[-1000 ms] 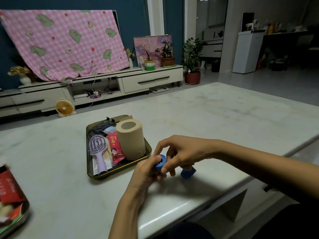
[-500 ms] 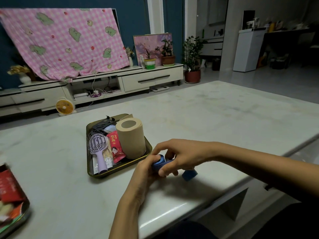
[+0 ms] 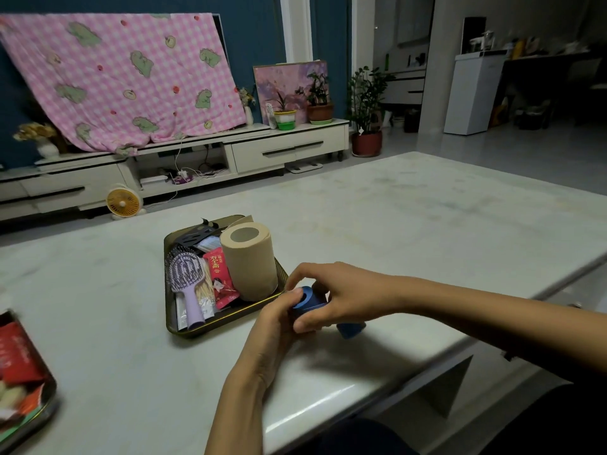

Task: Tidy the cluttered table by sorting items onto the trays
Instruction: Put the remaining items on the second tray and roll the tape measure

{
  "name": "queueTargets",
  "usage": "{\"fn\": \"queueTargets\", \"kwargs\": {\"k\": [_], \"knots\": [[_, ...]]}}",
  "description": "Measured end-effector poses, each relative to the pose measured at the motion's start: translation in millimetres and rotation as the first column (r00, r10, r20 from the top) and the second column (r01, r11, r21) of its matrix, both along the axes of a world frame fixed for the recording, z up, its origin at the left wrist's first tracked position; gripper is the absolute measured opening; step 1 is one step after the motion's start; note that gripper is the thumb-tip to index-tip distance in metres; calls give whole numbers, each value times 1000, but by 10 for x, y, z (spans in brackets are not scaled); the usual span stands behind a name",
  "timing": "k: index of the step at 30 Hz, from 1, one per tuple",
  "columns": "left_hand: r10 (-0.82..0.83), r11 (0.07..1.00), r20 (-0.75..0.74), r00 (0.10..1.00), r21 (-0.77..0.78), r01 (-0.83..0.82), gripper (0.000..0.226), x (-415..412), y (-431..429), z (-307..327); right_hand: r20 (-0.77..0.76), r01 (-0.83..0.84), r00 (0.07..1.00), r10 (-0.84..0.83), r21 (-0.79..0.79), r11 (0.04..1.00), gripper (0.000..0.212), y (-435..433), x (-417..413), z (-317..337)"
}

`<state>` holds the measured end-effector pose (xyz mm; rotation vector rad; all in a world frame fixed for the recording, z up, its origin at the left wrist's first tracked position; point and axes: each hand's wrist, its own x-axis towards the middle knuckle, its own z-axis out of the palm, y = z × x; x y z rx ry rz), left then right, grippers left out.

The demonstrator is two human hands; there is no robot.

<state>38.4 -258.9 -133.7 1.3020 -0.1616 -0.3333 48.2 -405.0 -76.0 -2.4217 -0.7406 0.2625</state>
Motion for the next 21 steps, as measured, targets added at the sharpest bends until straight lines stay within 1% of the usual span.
{"fn": "queueTargets", "kwargs": {"k": [1, 3, 5, 7, 8, 9, 10, 11, 12, 13, 14, 15, 17, 19, 20, 21], "knots": [[-4, 1000, 5, 1000, -9, 4, 36, -12, 13, 8, -103, -37, 994, 42, 53, 998, 39, -14, 6, 40], [8, 1000, 25, 1000, 13, -9, 38, -22, 32, 14, -269, -49, 959, 86, 141, 989, 33, -60, 21, 107], [23, 999, 33, 999, 22, -24, 39, -29, 41, 17, -320, -30, 943, 89, 187, 982, 28, -72, 19, 130], [17, 1000, 41, 999, -6, -17, 27, -31, 26, 25, -288, 38, 957, 24, 206, 978, 29, -55, 9, 92], [14, 1000, 47, 999, -11, -13, 25, -33, 17, 28, -246, 83, 969, -31, 205, 975, 31, -38, -5, 69], [12, 1000, 51, 999, -4, -12, 29, -33, 12, 33, -161, 114, 983, -87, 170, 979, 33, -16, -20, 42], [12, 1000, 55, 998, 7, -13, 32, -29, 5, 32, -16, 123, 992, -123, 84, 989, 36, -2, -26, 15], [12, 1000, 50, 999, 15, -13, 34, -23, 0, 24, 168, 137, 977, -129, -38, 990, 40, 4, -21, -24], [12, 1000, 43, 999, 19, -13, 35, -13, 0, 11, 317, 162, 942, -111, -141, 977, 43, 10, -12, -52], [11, 1000, 31, 999, 12, -12, 34, -9, 1, 9, 377, 174, 921, -99, -172, 970, 45, 17, -10, -64], [11, 1000, 18, 1000, 2, -11, 33, -8, 0, 9, 359, 161, 929, -92, -169, 972, 47, 17, -10, -54], [9, 1000, 5, 1000, -15, -9, 32, -11, 3, 10, 277, 123, 957, -82, -133, 983, 47, 15, -6, -36], [6, 999, -18, 1000, -53, -7, 36, -14, 11, 6, 48, 12, 999, -10, -35, 999, 45, -1, -2, 13], [5, 998, -12, 1000, -61, -6, 40, -18, 26, 11, -133, -41, 990, 46, 40, 998, 40, -21, -7, 67], [0, 999, 4, 1000, -49, 0, 39, -16, 26, 10, -183, -36, 982, 49, 73, 997, 36, -28, -10, 85], [-8, 999, 18, 1000, -38, 8, 36, -20, 25, 16, -193, -15, 981, 34, 97, 995, 33, -29, -13, 85]]}}
